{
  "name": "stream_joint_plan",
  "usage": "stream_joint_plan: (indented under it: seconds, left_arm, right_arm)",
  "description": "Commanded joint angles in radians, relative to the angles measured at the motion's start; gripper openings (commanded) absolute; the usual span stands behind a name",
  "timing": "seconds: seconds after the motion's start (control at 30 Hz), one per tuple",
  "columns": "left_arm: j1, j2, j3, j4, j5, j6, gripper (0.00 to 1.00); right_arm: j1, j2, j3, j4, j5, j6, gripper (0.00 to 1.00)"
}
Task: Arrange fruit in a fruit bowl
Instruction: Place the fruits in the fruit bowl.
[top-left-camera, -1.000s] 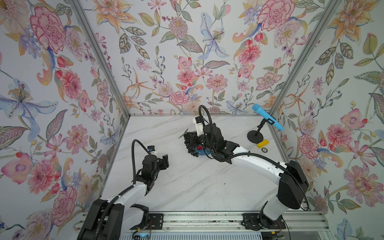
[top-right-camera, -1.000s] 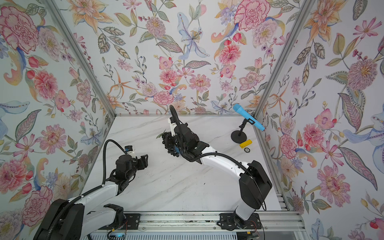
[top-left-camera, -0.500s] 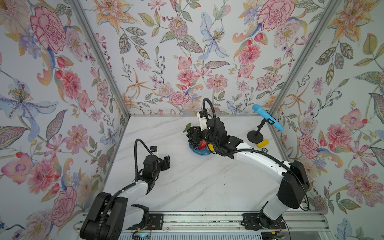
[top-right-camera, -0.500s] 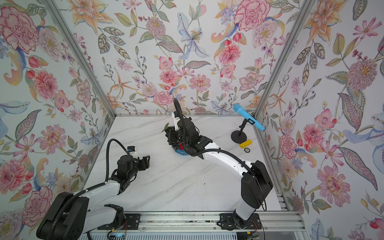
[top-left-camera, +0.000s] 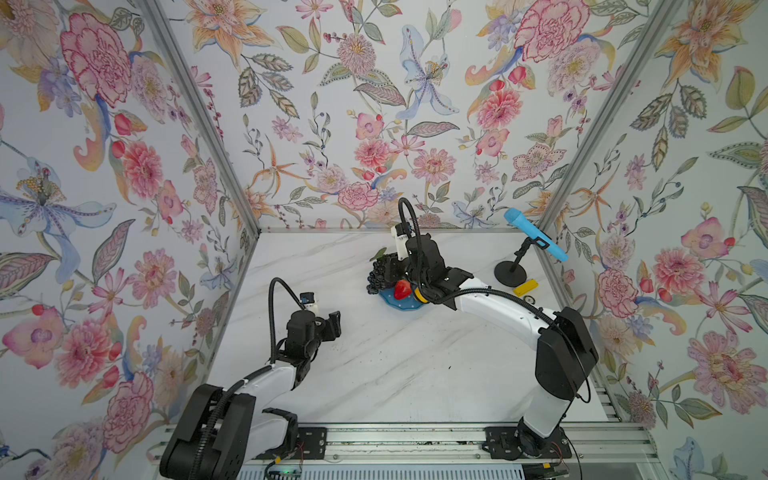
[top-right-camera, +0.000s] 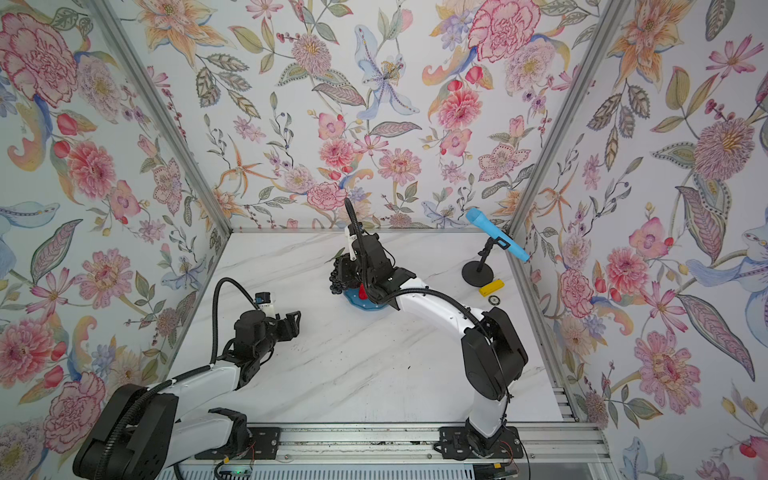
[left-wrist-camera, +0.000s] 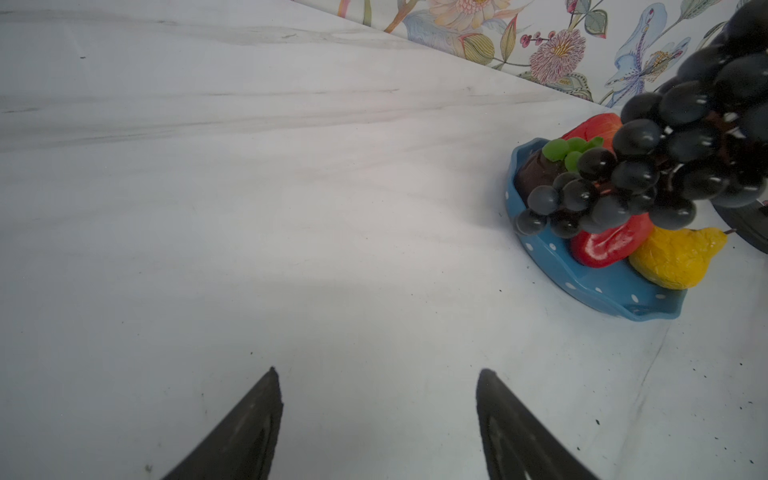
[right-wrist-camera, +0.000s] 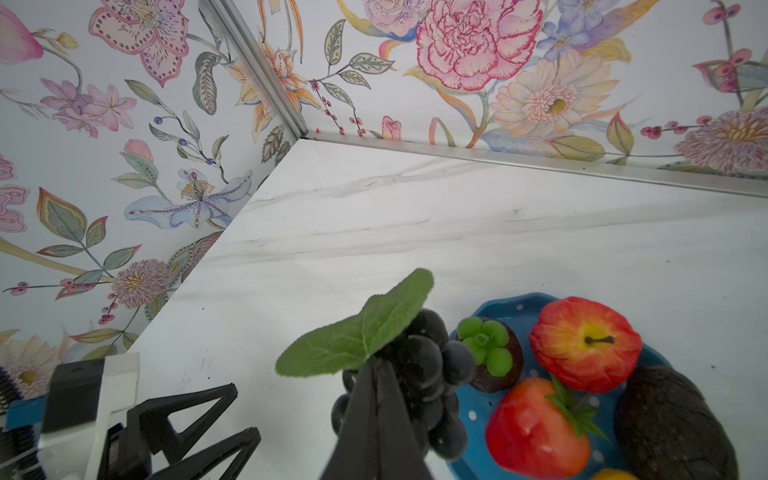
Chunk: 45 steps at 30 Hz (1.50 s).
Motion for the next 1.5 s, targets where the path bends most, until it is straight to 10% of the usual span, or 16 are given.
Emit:
stream_joint_plan:
  seconds: [0.0,1.47]
  left_arm:
    - [0.008,0.003,-0.014,0.022,0.007,0.017,0.75]
    - [0.008,0.025,-0.005,0.025,0.015,0.023,0.77]
  right_arm:
    - [-0.01,0.011,0.04,0.016,0.012,-0.009,0.0]
    - [-0.039,-0.034,-0.003,0.037,0.029,-0.008,0.0]
